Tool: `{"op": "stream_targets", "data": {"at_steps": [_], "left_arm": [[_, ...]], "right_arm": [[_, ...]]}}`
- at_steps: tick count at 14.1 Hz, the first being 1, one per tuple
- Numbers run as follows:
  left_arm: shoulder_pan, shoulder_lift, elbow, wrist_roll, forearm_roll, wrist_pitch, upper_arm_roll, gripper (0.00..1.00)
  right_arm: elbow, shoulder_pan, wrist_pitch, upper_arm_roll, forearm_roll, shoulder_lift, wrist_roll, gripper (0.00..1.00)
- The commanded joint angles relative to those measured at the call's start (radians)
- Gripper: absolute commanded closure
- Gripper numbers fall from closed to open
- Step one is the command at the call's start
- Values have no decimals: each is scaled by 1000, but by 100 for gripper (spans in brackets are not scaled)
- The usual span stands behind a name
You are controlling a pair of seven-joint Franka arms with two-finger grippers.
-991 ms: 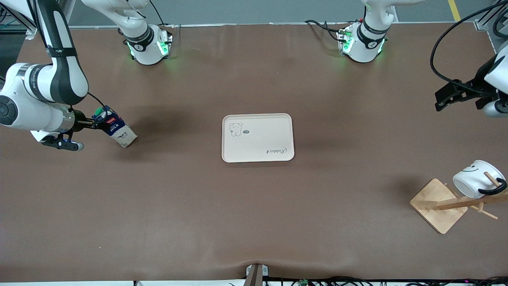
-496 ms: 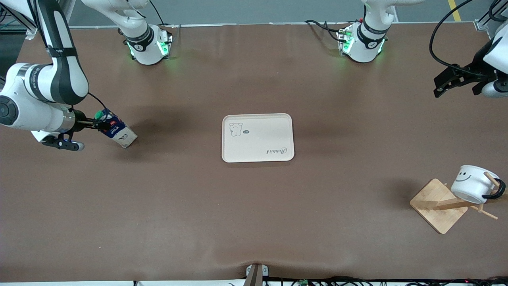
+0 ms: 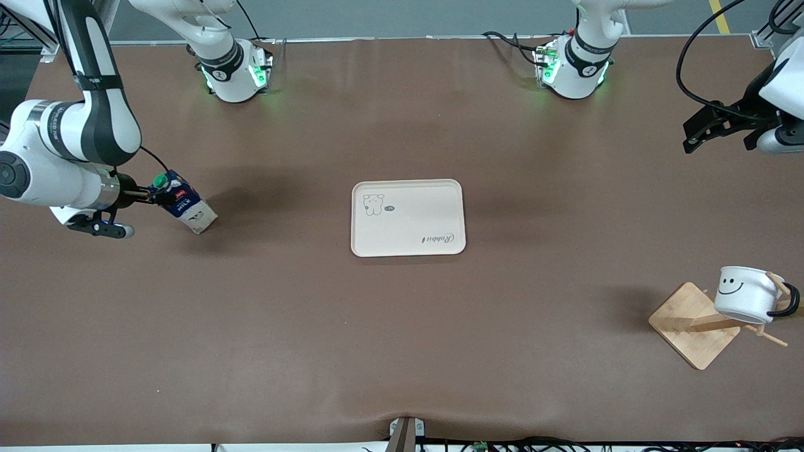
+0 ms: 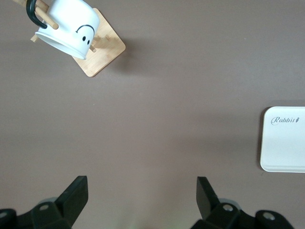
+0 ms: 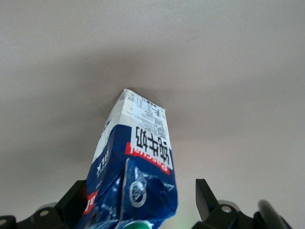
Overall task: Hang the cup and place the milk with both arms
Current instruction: 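Lower the milk carton onto the table with the right gripper, then open the right gripper and withdraw it from the carton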
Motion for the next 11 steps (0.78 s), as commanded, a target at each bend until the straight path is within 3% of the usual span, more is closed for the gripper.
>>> {"op": "stream_targets", "data": {"at_steps": [1, 6, 9, 10, 11], "left_arm": [[-3, -13, -8, 9, -19, 13, 7, 0], [-1, -13, -7, 10, -19, 13, 12, 0], [-1, -13, -7, 10, -19, 13, 13, 0], [3, -13, -8, 10, -19, 12, 13, 0], [5, -13, -7, 10, -19, 13, 15, 0]], "right_arm": [[6, -18, -24, 16, -8, -18, -7, 0], [300, -6, -331, 19, -3, 37, -8, 0], [396, 11, -455, 19, -1, 51, -10, 0], [402, -5, -444, 19, 26, 51, -10, 0], [454, -31, -456, 15, 108, 50, -11, 0]]}}
